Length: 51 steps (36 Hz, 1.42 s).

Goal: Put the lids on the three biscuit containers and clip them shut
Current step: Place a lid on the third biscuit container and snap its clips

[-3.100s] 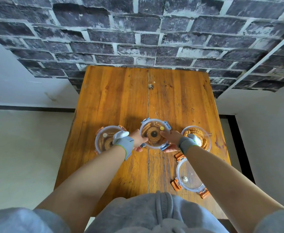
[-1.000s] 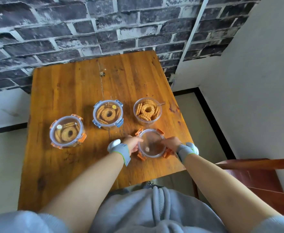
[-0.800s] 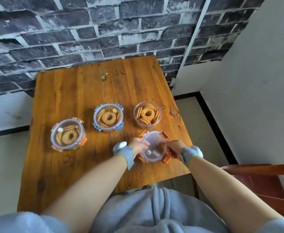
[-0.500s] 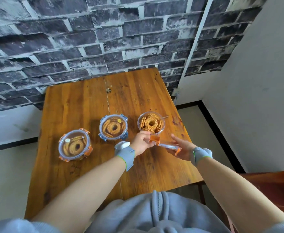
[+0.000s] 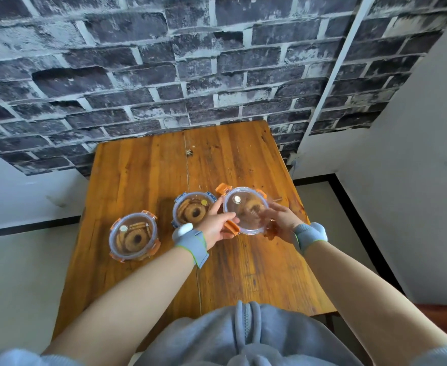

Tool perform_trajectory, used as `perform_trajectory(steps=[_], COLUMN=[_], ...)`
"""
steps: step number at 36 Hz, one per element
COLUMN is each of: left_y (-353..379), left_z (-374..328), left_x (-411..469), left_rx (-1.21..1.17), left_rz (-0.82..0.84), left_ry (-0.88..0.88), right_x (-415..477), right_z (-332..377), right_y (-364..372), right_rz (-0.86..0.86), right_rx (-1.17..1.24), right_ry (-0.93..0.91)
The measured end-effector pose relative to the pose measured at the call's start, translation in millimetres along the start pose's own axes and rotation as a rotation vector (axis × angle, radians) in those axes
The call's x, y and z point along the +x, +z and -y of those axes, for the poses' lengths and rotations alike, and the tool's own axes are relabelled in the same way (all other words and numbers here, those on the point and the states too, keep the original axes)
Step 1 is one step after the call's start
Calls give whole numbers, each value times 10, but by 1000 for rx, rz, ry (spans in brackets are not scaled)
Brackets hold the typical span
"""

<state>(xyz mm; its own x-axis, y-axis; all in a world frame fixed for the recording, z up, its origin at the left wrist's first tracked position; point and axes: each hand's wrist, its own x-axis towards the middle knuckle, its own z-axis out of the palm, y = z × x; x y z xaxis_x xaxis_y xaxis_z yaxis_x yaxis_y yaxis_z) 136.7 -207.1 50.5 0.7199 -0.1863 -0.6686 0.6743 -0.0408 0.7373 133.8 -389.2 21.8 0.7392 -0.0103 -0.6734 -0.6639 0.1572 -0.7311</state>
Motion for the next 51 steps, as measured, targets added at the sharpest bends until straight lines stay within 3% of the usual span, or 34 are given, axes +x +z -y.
perform_trajectory(steps=[6,10,16,29,44,51], left_y=[65,124,271,248,242,225], left_z=[-193,-239,-202,-67,-63,-52], left_x=[175,364,518,645,646,624], left_rx=[242,260,292,406,509,517], left_rz=[-39,-40,-89,-147,-164,-182], left_ry=[36,12,-45,-114,-100,-110], right_x=[164,215,367,473,414,387], right_z=[176,261,188,216,113,17], right_y=[-10,-80,-210,-292,-279,-327], right_rz=[-76,-169,-195,-13,-154,-240], right_rx=[-339,-427,-447,-616,-657,-732], right_ry=[-46,-108,-18,151,64,165])
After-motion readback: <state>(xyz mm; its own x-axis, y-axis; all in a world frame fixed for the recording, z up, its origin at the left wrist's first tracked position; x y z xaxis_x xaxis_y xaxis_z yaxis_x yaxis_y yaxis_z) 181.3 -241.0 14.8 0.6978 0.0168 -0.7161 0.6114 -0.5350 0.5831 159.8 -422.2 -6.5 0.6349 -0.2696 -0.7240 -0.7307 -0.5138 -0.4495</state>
